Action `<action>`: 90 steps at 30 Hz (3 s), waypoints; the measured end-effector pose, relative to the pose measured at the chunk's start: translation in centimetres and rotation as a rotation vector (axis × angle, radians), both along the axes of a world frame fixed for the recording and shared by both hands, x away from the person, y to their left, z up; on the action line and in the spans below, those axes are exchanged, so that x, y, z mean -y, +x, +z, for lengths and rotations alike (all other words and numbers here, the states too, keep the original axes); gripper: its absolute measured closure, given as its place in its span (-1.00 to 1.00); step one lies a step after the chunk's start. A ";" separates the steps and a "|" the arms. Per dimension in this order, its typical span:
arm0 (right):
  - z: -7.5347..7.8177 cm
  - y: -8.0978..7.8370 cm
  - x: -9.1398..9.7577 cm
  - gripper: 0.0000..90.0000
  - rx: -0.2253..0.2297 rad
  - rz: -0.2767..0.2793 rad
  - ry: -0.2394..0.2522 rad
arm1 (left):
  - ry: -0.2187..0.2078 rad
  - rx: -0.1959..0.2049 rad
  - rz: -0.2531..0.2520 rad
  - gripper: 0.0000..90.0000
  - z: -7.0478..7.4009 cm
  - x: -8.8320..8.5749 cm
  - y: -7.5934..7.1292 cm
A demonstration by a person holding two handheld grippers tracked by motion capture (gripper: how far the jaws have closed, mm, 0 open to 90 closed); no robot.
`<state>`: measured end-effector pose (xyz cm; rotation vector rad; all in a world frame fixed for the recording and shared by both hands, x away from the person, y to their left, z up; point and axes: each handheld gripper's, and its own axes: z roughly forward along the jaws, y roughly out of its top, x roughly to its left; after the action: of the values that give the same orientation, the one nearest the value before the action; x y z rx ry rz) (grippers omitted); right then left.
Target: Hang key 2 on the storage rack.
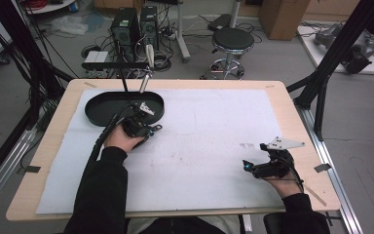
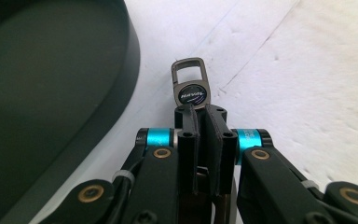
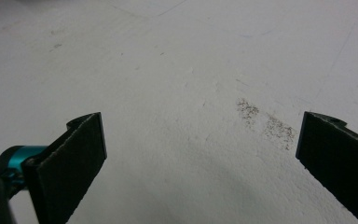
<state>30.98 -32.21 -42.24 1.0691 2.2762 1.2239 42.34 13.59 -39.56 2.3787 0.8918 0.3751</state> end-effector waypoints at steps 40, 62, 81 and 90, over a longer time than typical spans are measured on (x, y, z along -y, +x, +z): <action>-0.9 0.2 -1.1 -0.98 -0.027 0.026 -0.039 | -0.123 0.252 0.178 0.87 10.5 -9.7 0.8; -1.1 0.5 -0.9 -0.98 -0.042 0.009 -0.044 | -0.165 0.359 0.186 0.87 12.5 -8.9 2.5; -1.1 0.5 -0.7 -0.98 -0.058 0.003 -0.037 | -0.057 0.300 0.262 0.87 11.2 -7.6 5.0; -1.2 0.5 -0.5 -0.98 -0.054 -0.004 -0.034 | -0.037 0.292 0.287 0.87 9.9 -7.1 6.1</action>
<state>31.47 -31.73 -43.40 1.1065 2.3251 1.1637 48.42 20.71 -29.65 2.0926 1.0876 0.7876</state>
